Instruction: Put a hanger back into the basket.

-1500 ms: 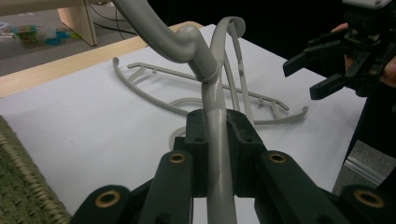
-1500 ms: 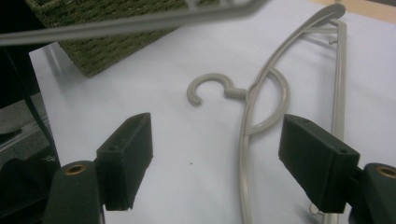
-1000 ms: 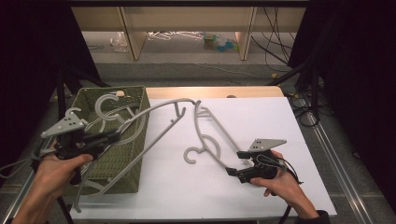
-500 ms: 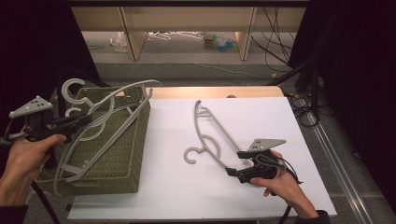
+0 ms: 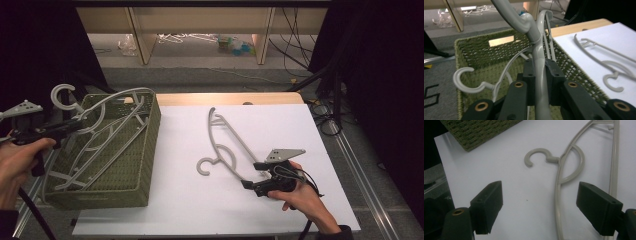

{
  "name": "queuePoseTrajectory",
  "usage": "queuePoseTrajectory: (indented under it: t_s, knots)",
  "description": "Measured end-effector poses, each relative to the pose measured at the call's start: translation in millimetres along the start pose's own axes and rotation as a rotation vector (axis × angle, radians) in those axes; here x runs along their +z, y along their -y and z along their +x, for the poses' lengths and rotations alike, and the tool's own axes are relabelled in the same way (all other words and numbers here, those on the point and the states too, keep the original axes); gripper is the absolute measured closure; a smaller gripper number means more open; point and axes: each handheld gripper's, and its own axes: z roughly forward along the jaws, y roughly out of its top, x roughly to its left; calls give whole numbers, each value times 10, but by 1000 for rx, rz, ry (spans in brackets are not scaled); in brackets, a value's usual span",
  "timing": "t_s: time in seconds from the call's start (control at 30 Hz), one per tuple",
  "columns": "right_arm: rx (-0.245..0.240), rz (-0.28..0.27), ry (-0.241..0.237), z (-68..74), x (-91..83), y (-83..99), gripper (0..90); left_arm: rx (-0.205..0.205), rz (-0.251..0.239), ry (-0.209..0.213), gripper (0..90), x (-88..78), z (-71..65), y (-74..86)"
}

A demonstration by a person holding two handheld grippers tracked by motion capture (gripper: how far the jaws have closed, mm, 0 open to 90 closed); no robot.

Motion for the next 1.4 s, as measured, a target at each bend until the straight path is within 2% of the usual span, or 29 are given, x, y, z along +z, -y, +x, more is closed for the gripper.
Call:
queuePoseTrajectory:
  t_s: [0.17, 0.27, 0.37, 0.53, 0.57, 0.63, 0.73, 0.87, 1.0, 1.03, 1.13, 1.27, 1.33, 1.4]
  knots:
    - [7, 2, -3, 10, -3, -1, 223, 41, 82, -38, 793, 108, 105, -17]
    - [0, 8, 1, 2, 9, 5, 223, 29, 97, -27, 793, 179, 142, -1]
    - [0, 19, -7, 5, 15, 2, 223, 55, 138, -10, 793, 261, 148, 3]
    - [-9, 18, -1, 5, 25, 2, 225, 59, 173, -3, 792, 428, 134, -13]
    - [-8, 20, 0, 5, 26, 3, 225, 97, 223, 2, 792, 436, 159, -34]
    - [-9, 20, -1, 5, 25, 3, 226, 108, 245, -8, 791, 506, 146, -43]
    - [-10, 18, -1, 6, 23, 4, 225, 147, 283, -34, 792, 617, 101, -38]
    - [-11, 21, -3, 6, 26, 5, 226, 134, 296, -41, 789, 746, 98, -3]
    - [-18, 25, -5, 9, 35, 7, 225, 162, 292, -65, 793, 816, 108, 14]
    - [-15, 29, -5, 14, 37, 6, 225, 156, 292, -71, 792, 831, 119, 19]
    - [-16, 34, -9, 23, 39, 7, 225, 175, 296, -111, 792, 853, 158, 35]
    - [-18, 36, -9, 19, 42, 8, 225, 127, 300, -108, 789, 890, 248, 118]
    - [-18, 36, -7, 22, 48, 7, 225, 118, 302, -120, 787, 919, 267, 160]
    - [-19, 35, -9, 27, 51, 5, 225, 119, 297, -113, 785, 943, 284, 211]
